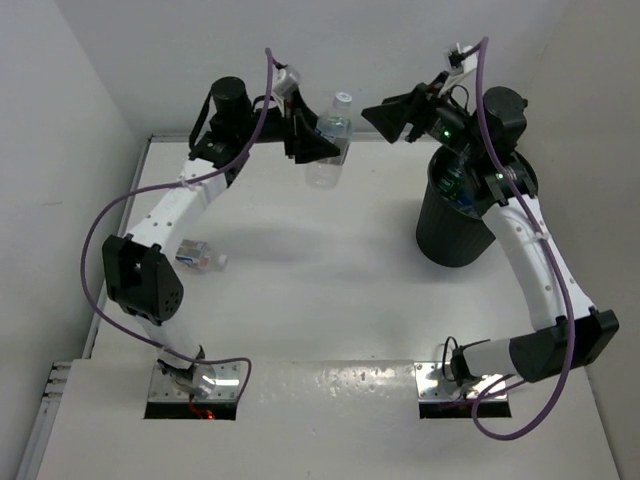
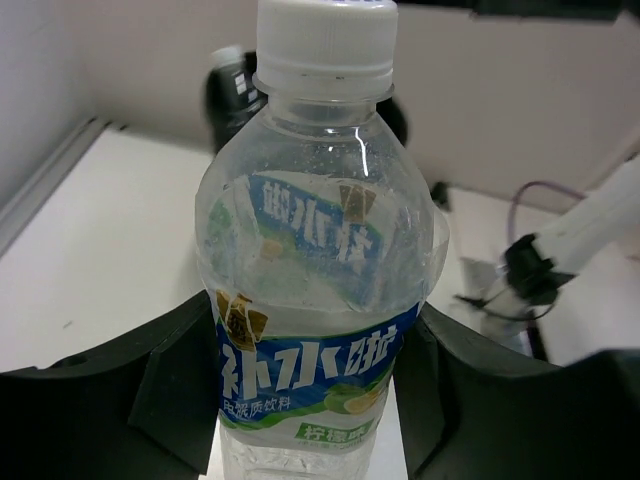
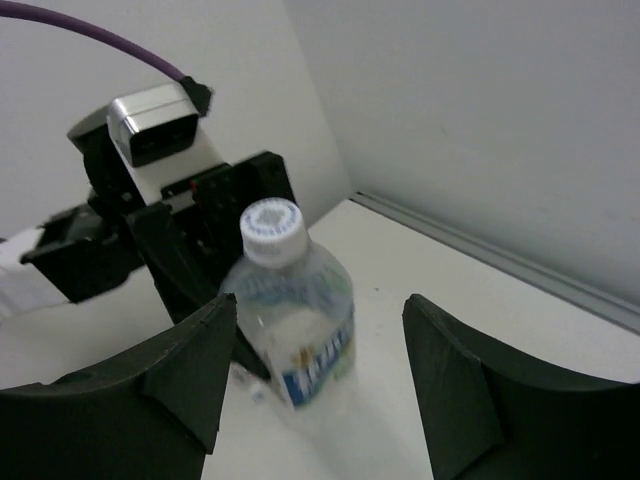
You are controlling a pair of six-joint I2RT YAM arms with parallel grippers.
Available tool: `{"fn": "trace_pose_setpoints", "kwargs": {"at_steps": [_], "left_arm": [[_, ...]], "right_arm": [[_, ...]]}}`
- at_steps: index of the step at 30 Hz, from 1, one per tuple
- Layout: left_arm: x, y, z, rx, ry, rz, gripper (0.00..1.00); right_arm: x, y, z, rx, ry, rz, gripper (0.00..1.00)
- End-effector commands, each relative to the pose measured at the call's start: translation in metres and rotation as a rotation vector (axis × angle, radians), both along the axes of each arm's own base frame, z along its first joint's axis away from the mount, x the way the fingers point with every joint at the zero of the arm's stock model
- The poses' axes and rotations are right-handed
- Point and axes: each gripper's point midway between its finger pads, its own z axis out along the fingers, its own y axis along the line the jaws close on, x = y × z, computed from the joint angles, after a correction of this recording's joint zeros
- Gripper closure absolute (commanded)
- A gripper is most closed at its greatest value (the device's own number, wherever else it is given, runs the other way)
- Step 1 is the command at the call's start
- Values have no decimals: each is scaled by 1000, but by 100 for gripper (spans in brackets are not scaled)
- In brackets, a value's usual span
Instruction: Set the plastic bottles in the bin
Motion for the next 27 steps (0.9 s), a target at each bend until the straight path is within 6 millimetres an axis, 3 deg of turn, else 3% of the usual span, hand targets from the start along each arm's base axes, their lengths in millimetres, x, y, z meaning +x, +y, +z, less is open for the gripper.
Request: {"fn": "trace_pose_setpoints", "kwargs": {"at_steps": [1,3,9,12,15,16,17,19,20,25,27], "left_arm": [[-33,-20,42,-109,20,-113,57],[-47,-31,53,-124,-3,-144,57],[-59,-48,54,-128,-1,-181,57],[-64,-55,56,-127,-11,-200,57],[-68,-62,56,-118,-28,-215,56],[-69,-62,53,-108,-22,-222,54],[-68,-62,50,-99,-10,-221,51],[-70,-65,49,-98,-9,-220,33],[-70,-64,51,-97,-8,-220,21],[-58,-65,40,-64,-7,-158,5],[-44,-53,35,-41,-2,-96,1]], "right_arm": [[-9,25,40,56,-99,80,33],[-14,44,34,39,-99,120,33],[-17,57,29,17,-108,150,37],[-20,61,26,2,-111,161,52],[-17,59,23,3,-102,140,78],[-17,57,23,2,-104,134,83],[-18,57,23,0,-106,132,87],[-17,53,24,-5,-111,109,99],[-14,49,23,-6,-111,89,100],[-9,21,29,11,-107,1,100],[-3,1,29,8,-102,-54,100]]}}
